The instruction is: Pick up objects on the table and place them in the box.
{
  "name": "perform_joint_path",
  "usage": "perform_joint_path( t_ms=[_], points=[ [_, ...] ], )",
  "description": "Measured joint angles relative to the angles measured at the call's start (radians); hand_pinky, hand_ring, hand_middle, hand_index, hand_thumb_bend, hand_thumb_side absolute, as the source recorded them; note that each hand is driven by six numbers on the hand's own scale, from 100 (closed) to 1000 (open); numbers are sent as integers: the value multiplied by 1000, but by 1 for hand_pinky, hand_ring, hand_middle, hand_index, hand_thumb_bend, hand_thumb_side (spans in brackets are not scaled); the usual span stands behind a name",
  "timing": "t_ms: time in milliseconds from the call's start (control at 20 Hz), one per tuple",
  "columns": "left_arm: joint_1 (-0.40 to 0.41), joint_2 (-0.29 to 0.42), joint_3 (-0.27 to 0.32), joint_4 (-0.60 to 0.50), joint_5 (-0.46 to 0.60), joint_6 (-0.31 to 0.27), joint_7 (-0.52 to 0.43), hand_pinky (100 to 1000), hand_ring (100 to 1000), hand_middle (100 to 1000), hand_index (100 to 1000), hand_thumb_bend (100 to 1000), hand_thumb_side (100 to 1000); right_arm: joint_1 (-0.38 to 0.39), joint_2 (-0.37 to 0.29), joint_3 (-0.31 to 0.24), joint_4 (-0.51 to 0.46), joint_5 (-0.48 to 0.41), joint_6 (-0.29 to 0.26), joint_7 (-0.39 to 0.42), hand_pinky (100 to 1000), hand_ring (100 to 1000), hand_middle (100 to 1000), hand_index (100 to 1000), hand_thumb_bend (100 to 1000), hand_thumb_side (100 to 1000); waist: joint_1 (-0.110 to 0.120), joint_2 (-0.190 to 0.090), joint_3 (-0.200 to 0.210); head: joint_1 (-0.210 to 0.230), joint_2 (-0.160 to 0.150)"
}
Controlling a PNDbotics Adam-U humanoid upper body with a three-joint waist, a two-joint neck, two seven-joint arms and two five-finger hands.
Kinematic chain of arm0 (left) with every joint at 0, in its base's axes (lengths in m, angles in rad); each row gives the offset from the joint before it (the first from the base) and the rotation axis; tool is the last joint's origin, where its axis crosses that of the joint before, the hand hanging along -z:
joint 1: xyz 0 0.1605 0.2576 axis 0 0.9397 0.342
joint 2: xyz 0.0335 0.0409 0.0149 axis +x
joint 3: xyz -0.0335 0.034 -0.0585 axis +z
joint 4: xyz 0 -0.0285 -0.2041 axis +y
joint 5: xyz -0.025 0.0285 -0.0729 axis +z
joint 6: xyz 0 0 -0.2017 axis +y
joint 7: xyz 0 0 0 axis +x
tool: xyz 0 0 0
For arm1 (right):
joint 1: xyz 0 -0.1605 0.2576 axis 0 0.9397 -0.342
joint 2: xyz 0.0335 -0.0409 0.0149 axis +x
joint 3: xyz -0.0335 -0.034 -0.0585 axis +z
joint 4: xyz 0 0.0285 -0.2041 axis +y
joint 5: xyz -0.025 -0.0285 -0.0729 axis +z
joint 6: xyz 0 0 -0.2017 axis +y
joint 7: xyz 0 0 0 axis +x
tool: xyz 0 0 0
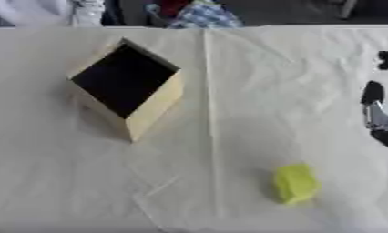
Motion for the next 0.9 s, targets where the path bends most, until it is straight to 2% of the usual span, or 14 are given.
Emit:
perform_joint_path(
  t_ms=[900],
  points=[
    [0,0,0,0,0,0,0,722,837,878,665,100,698,4,0,0,0,1,3,7,688,690,599,806,100,706,0,-2,0,0,0]
  ],
)
